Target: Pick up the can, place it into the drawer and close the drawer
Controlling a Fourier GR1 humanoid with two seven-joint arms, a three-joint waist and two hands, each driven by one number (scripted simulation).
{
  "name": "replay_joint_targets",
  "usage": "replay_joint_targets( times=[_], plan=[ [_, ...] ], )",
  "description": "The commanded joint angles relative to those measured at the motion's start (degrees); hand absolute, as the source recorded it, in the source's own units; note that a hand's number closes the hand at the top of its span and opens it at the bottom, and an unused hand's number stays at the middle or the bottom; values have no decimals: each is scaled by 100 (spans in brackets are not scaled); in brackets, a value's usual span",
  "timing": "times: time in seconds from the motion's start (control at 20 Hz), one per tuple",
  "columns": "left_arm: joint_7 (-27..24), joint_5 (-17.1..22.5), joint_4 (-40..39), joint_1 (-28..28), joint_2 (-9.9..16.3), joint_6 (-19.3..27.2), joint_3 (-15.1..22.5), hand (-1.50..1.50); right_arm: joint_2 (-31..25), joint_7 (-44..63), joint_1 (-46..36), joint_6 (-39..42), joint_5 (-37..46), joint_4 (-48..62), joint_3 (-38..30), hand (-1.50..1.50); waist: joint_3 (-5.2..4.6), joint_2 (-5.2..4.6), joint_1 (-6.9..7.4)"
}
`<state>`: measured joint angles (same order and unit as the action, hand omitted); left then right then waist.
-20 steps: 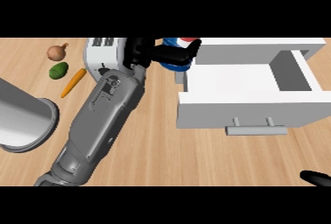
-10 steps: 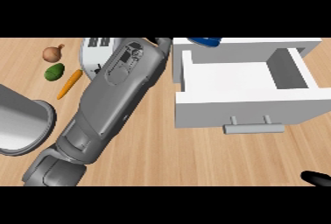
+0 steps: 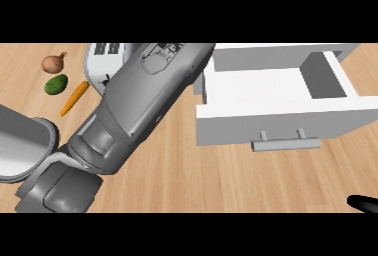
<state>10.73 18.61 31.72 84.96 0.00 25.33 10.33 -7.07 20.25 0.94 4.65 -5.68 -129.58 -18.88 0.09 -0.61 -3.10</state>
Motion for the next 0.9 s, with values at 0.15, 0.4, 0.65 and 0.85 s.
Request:
replay_joint_targets(
  times=[0.15,0.4,0.65,0.85],
  plan=[
    [-326,391,-795,505,0,213,365,150,19,-15,-168,-26,80,102,146,-150,8,-55,-158],
    [-387,490,-1193,700,0,658,537,-150,-82,332,-416,-100,210,-107,345,-150,6,-77,-234],
    [-558,664,-1297,717,0,1033,653,-150,-108,75,-248,41,16,59,143,-150,10,-52,-236],
    [-698,744,-1500,849,0,1175,654,-150,-461,267,-715,52,400,72,306,-150,7,-126,-298]
  ],
)
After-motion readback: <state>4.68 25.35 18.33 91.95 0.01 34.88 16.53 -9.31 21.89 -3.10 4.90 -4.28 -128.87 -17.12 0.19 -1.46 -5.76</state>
